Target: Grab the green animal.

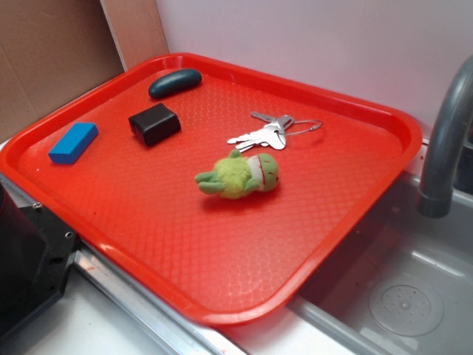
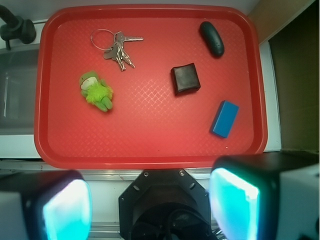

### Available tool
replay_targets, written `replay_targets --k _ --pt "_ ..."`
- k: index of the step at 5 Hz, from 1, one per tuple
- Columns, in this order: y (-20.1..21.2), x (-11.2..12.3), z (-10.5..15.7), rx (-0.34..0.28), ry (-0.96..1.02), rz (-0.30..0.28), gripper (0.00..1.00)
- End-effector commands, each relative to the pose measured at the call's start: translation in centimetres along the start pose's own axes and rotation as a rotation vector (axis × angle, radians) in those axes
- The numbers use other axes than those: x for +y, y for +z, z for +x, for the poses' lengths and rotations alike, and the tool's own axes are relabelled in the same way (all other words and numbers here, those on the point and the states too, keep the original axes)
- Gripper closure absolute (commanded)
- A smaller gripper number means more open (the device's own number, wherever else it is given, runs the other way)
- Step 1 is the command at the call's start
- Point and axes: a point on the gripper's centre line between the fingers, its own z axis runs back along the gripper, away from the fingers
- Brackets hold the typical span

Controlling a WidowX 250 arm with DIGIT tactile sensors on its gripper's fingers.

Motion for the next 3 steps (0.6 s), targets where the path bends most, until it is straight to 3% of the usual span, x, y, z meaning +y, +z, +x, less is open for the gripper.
replay_targets --k 1,3 --pt "0.0 0.0 0.0 0.0 0.0 0.0 0.0" --pt "-3.6 -1.5 9.1 0.018 -0.036 0.103 0.0"
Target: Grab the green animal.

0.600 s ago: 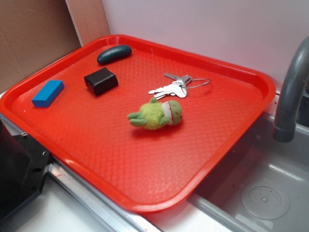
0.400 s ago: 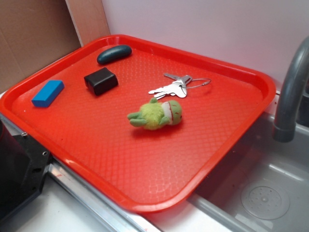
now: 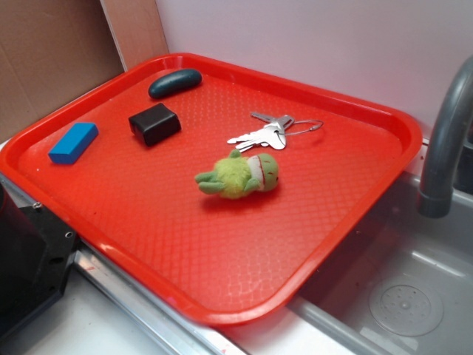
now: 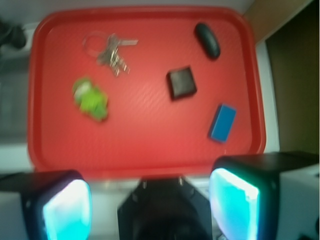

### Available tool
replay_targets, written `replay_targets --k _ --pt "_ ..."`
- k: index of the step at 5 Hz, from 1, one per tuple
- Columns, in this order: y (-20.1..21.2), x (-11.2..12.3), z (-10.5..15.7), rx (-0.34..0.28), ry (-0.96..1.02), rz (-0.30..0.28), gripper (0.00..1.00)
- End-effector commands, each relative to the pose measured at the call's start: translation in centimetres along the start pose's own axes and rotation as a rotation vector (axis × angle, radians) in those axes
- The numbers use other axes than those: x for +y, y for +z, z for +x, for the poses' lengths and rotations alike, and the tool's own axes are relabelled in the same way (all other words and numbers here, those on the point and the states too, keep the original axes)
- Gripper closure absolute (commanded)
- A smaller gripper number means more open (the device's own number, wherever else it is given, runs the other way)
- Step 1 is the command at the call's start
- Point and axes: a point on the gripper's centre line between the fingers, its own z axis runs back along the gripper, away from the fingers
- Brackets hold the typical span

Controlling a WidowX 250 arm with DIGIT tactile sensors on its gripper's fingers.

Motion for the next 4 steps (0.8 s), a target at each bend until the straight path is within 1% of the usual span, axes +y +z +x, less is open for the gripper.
replay_targets --k 1,2,3,4 --pt "-3.8 -2.7 8.0 0.024 -0.146 0.042 0.0" --pt "-5.6 -5.3 6.5 0.054 -0.26 0.046 0.0" --pt "-6.7 -7.6 4.4 0.064 -0.346 0.022 0.0" --pt "-7.1 -9.1 2.9 0.066 -0.386 -0.01 0.0"
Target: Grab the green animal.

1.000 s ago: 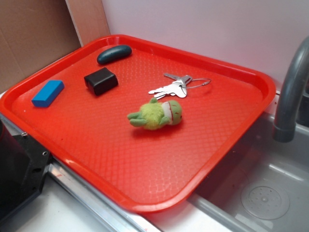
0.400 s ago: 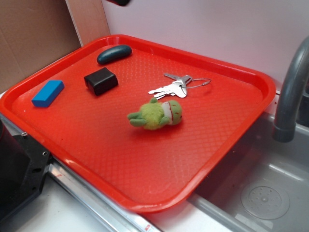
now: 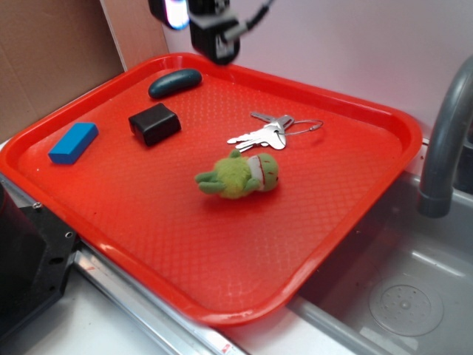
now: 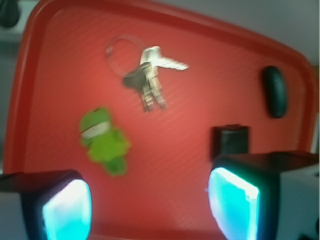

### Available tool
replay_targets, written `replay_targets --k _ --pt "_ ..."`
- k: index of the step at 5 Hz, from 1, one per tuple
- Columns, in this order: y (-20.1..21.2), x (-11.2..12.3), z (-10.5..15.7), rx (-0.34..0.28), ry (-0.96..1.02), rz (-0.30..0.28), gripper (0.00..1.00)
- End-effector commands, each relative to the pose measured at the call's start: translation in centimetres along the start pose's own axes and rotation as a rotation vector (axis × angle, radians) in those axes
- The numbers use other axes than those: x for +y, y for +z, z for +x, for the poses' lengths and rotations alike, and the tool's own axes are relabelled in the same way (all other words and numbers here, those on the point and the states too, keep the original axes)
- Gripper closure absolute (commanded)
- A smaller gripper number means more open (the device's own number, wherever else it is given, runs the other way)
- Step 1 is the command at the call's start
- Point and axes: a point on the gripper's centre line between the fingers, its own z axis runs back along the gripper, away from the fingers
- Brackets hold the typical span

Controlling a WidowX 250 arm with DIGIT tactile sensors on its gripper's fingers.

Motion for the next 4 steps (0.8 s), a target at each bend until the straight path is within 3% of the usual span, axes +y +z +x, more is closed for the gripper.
replay_targets --k 1,2,3,4 --pt "0.2 -2.8 -1.4 -0.072 -0.068 -0.005 0.0" --pt "-1.5 -0.9 -0.2 -0.079 -0.048 -0.008 0.0" --pt "-4.6 -0.4 1.9 -0.089 -0.123 0.036 0.0" --pt "-6.0 0.3 2.6 -0.047 -0.175 0.079 0.0"
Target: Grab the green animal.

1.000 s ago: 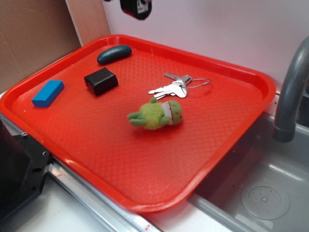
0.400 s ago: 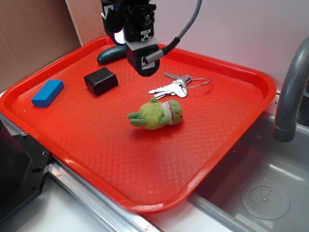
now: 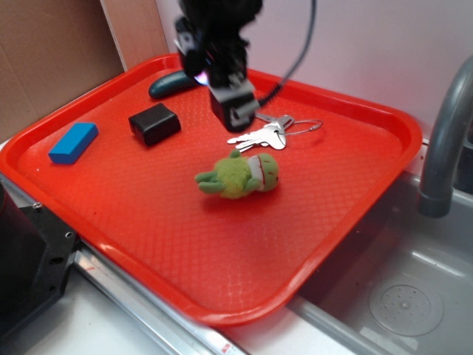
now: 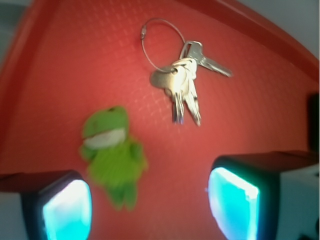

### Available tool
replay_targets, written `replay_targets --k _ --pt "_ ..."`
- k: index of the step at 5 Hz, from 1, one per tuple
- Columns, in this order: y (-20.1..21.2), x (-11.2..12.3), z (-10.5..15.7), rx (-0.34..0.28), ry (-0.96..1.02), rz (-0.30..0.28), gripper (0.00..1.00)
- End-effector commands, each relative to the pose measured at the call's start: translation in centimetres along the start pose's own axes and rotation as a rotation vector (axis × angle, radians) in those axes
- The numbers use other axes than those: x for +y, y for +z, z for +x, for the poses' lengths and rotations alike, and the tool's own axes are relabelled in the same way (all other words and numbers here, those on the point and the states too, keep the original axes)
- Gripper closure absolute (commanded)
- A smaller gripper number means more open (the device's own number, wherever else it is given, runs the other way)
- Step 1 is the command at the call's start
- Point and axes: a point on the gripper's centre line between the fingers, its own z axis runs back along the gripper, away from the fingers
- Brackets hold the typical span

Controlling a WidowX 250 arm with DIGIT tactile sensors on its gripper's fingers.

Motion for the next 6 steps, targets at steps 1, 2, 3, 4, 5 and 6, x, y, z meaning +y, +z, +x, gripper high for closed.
replay_targets --k 1,2,3,4,5,6 --pt "-1.3 0.1 0.5 0.033 -0.158 0.018 0.0" --pt "-1.9 -0.3 -0.2 0.076 -0.216 0.032 0.0" --pt "-3.3 0.2 -0.5 0.129 -0.284 0.04 0.0" --pt "-2.5 0.4 -0.9 0.063 -0.212 0.075 0.0" --pt "-2.5 0.4 -0.9 0.063 -0.212 0.075 0.0" --pt "-2.5 0.4 -0.9 0.063 -0.212 0.075 0.0"
